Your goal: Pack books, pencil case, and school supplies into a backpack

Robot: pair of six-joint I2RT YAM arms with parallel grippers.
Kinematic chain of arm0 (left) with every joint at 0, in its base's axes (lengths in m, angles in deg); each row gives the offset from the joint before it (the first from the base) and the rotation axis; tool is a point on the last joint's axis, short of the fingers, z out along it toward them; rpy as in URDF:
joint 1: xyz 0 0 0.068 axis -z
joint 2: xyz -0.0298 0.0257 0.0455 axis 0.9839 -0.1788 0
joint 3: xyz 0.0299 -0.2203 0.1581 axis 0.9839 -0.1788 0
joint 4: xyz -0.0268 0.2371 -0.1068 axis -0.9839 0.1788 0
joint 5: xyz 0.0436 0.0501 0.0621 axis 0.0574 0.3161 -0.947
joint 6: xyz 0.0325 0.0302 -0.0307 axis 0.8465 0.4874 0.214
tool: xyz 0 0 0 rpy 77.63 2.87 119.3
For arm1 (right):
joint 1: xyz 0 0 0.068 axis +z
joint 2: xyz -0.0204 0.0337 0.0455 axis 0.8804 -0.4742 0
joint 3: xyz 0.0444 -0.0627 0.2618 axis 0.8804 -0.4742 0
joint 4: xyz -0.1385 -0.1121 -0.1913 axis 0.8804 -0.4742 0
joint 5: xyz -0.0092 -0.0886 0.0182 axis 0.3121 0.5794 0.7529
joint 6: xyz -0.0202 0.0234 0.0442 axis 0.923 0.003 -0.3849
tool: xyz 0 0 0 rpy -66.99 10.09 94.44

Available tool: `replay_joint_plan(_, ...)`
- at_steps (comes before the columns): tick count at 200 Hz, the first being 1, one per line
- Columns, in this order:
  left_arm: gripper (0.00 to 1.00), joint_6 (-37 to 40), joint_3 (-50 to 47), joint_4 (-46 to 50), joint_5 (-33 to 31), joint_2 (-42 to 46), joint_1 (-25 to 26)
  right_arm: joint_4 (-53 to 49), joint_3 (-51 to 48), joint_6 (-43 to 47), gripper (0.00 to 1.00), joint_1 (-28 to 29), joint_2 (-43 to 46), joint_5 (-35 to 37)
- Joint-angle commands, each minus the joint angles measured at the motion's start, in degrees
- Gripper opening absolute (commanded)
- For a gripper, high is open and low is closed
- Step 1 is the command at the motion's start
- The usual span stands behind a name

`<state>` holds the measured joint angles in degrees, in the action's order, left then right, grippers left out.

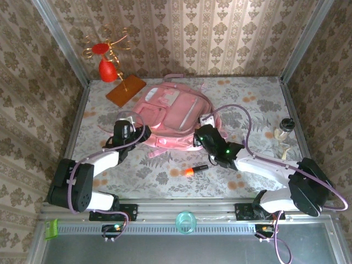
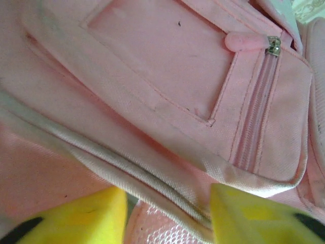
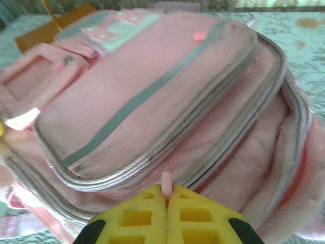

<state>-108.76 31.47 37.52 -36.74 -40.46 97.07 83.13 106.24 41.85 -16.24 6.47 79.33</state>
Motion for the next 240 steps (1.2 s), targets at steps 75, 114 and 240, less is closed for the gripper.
replay_joint_plan(75, 0.51, 37.33, 3.44, 2.55, 9.25, 15.49, 14.92, 10.00, 5.55, -1.45, 0.00, -0.02, 3.29, -14.41)
replay_joint_plan(114, 0.57, 54.68, 11.66, 12.52, 2.32, 9.57, 24.27, 10.38, 6.97, -2.42, 0.00, -0.01, 3.67, -16.16)
replay_joint_plan(240, 0.28, 58.55, 17.37, 14.05, 0.07, 0.13, 24.41, 13.03, 6.68, -4.15, 0.00, -0.01, 2.92, -15.95)
